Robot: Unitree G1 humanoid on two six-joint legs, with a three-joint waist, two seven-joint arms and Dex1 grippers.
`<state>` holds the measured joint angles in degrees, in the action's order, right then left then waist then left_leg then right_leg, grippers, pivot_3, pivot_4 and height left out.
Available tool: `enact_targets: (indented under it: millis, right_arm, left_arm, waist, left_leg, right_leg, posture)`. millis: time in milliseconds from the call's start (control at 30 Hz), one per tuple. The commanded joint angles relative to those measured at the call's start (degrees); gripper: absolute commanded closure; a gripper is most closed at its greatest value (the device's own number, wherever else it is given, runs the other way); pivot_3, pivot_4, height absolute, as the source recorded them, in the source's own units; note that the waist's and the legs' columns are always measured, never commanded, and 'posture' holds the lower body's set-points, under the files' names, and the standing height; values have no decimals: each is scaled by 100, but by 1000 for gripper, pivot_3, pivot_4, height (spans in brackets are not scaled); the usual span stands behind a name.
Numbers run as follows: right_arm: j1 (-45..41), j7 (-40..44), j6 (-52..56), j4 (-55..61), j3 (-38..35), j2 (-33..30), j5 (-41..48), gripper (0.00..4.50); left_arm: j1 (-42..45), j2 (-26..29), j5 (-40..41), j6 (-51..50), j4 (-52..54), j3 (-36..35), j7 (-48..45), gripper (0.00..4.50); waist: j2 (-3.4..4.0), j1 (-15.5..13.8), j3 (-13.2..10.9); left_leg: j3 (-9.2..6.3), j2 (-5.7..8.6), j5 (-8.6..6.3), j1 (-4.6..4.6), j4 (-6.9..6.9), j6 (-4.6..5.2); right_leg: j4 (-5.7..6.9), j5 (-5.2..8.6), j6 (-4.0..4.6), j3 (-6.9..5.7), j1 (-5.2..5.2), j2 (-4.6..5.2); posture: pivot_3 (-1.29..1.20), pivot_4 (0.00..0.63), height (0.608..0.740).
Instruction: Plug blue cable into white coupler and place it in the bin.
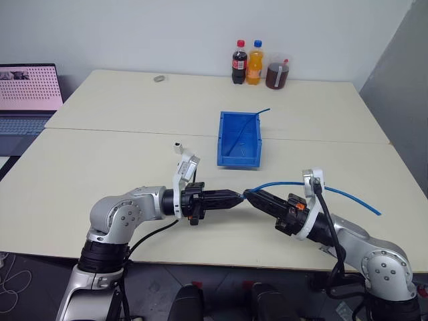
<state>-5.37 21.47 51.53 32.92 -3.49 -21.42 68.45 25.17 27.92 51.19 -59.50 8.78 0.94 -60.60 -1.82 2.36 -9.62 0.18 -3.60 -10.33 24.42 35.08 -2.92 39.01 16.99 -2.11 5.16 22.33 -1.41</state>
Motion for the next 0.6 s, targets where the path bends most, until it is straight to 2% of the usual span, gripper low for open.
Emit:
enact_targets:
  millis: [33,267,300,333,500,600]
  right_arm:
    - [-23,223,-11,168,141,-74,156,4397]
    - [-81,233,-76,136,218,-117,129,4399]
    - [-100,227,-90,124,216,-116,121,4400]
    - [-112,226,-100,117,205,-121,125,4401]
    - [-175,216,-175,58,205,-125,80,4409]
    - [-206,210,-220,16,203,-126,36,4410]
  left_arm:
    - [36,23,1,156,-3,-106,29,4270]
    - [27,-33,-16,247,-130,-221,95,4270]
    - [20,-36,23,233,-158,-265,98,3569]
    - [0,-23,52,222,-154,-281,84,3463]
    - [-132,106,-150,441,-61,-163,17,2286]
    - [-253,230,-445,764,41,-54,-10,1754]
  waist:
    - [0,0,0]
    - [0,-1,0]
    - [0,-2,0]
    - [-1,-2,-1]
    - [-1,0,-2]
    - [-2,-2,-2]
  left_leg:
    - [0,0,0,0,0,0]
    - [0,0,0,0,0,0]
    - [0,0,0,0,-1,0]
    - [0,0,0,0,-1,0]
    - [0,-1,0,0,-2,0]
    - [0,0,0,1,-2,0]
  right_leg:
    - [0,0,0,0,0,0]
    - [0,0,1,-1,0,0]
    - [0,0,1,0,0,0]
    - [-1,0,1,0,0,0]
    - [-1,1,1,1,1,0]
    - [-1,1,2,1,1,1]
  posture:
    - [0,150,740]
    - [0,150,740]
    - [0,150,740]
    - [0,150,740]
    - [0,150,740]
    - [0,150,740]
